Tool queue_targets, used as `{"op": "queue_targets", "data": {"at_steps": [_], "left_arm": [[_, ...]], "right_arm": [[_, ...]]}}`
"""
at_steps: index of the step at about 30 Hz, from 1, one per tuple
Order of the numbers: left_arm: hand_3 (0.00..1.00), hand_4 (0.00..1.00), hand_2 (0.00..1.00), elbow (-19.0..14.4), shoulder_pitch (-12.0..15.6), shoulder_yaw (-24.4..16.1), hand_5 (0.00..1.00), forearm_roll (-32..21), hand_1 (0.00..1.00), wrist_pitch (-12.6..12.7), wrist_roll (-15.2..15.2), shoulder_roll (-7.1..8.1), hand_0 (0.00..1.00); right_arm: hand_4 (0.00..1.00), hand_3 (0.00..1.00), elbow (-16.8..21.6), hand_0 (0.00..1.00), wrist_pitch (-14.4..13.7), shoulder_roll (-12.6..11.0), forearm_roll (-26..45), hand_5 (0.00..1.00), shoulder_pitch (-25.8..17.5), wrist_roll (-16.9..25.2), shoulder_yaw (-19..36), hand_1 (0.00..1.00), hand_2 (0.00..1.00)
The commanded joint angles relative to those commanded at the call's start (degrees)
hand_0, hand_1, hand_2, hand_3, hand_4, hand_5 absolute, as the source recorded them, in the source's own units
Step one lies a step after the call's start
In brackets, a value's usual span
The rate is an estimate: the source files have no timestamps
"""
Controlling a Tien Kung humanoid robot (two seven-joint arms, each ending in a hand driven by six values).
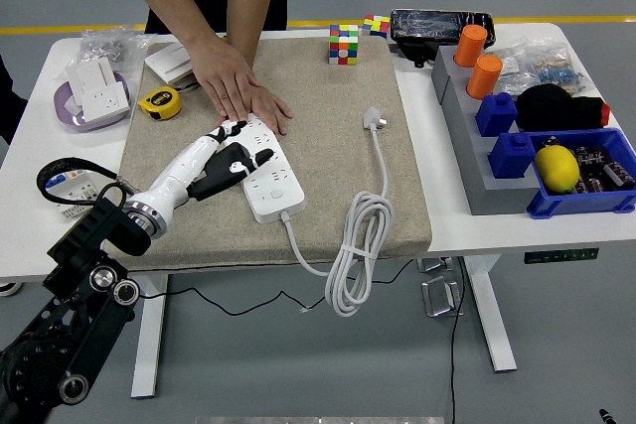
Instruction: Pick up the plug,place it near the board,insert it into the board,press the button
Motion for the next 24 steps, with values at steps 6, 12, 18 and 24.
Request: {"op": "queue_targets", "data": {"at_steps": [6,12,18,24], "left_arm": [[0.998,0.998,0.998,3.1,-0.8,-0.2,0.998,2.0,0.998,0.4,-1.3,-0.13,0.998],[0.988,0.998,0.998,6.5,-1.6,-0.7,0.998,3.4,0.998,0.8,-2.6,-0.16,0.998],[0.991,0.998,0.998,7.4,-1.7,-0.5,0.998,3.8,0.998,0.7,-2.7,-0.32,0.998],[0.989,0.998,0.997,8.2,-2.3,0.6,0.998,4.0,0.998,0.3,-2.8,-0.39,0.998]], "right_arm": [[0.998,0.758,0.0,0.794,0.0,0.0,-0.1,0.998,0.1,0.0,0.3,0.735,0.737],[0.998,0.759,-0.1,0.793,0.0,-0.1,0.1,0.998,-0.1,0.0,0.3,0.734,0.737],[0.998,0.758,-0.1,0.792,0.0,-0.1,0.0,0.998,-0.2,0.0,0.5,0.735,0.737],[0.998,0.759,-0.1,0.792,-0.1,-0.1,0.0,0.998,-0.1,0.1,0.5,0.735,0.737]]}}
